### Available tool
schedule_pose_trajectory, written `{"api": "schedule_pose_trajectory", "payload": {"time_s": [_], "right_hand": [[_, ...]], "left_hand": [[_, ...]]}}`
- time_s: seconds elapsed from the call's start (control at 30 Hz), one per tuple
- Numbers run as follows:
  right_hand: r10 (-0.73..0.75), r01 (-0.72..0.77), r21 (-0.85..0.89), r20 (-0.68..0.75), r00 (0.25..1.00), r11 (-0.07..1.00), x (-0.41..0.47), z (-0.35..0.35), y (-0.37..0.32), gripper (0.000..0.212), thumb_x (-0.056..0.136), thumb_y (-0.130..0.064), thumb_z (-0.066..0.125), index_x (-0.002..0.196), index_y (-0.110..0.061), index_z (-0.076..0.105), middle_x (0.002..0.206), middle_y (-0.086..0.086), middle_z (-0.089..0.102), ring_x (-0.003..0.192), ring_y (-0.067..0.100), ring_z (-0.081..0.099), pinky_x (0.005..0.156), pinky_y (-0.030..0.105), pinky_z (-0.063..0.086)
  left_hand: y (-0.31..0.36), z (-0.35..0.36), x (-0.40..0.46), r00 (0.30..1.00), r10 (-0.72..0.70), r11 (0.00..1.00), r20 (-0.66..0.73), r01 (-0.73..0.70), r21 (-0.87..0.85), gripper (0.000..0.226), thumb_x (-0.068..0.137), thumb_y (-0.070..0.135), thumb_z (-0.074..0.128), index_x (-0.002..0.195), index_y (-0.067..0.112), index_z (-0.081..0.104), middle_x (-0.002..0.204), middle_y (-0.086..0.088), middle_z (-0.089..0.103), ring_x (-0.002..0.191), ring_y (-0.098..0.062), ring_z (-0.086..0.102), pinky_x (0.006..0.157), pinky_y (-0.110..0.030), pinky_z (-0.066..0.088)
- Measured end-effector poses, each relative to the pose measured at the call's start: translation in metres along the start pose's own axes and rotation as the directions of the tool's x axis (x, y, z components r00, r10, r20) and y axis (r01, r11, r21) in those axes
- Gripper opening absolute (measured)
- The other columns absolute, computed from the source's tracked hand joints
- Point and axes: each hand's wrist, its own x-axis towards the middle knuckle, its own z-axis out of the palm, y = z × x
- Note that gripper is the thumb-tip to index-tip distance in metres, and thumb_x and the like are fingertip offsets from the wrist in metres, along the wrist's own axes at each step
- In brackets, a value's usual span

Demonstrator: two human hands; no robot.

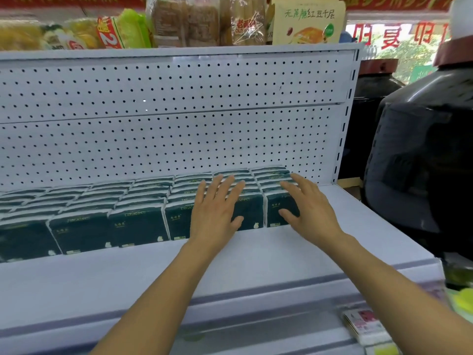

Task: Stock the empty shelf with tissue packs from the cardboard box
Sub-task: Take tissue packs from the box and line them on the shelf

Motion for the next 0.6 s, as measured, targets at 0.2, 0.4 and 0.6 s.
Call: {"api": "schedule_pose_trajectory", "payload": {"time_s": [0.2, 0.4, 0.6], "right_hand": [[-0.116, 0.129, 0.069, -0.167, 0.979, 0.989, -0.062, -0.024, -0.043, 0.054, 0.094, -0.045, 0.055, 0.141, -0.021, 0.044, 0.14, 0.002, 0.053, 0.119, 0.025, 0.056, 0.095, 0.039, 0.047], [-0.199, 0.213, 0.122, -0.115, 0.973, 0.969, -0.135, -0.015, -0.095, 0.055, 0.094, -0.048, 0.042, 0.14, -0.019, 0.042, 0.136, 0.002, 0.054, 0.12, 0.023, 0.054, 0.094, 0.038, 0.046], [-0.32, 0.321, 0.107, -0.022, 0.947, 0.941, -0.183, 0.006, -0.167, 0.053, 0.094, -0.047, 0.04, 0.139, -0.018, 0.046, 0.142, 0.005, 0.048, 0.129, 0.024, 0.045, 0.108, 0.052, 0.032]], "left_hand": [[0.009, -0.038, -0.076, 0.99, -0.072, 0.992, -0.119, 0.059, -0.107, 0.081, 0.08, 0.046, 0.075, 0.147, 0.021, 0.039, 0.15, -0.004, 0.044, 0.13, -0.03, 0.049, 0.108, -0.049, 0.039], [0.012, -0.072, -0.18, 0.984, -0.164, 0.976, -0.073, 0.151, -0.154, 0.079, 0.082, 0.051, 0.067, 0.148, 0.019, 0.038, 0.15, -0.006, 0.044, 0.126, -0.029, 0.054, 0.095, -0.047, 0.051], [-0.018, -0.095, -0.273, 0.969, -0.247, 0.969, -0.009, 0.247, 0.002, 0.073, 0.089, 0.059, 0.05, 0.148, 0.019, 0.037, 0.147, -0.008, 0.046, 0.13, -0.03, 0.047, 0.11, -0.052, 0.036]]}}
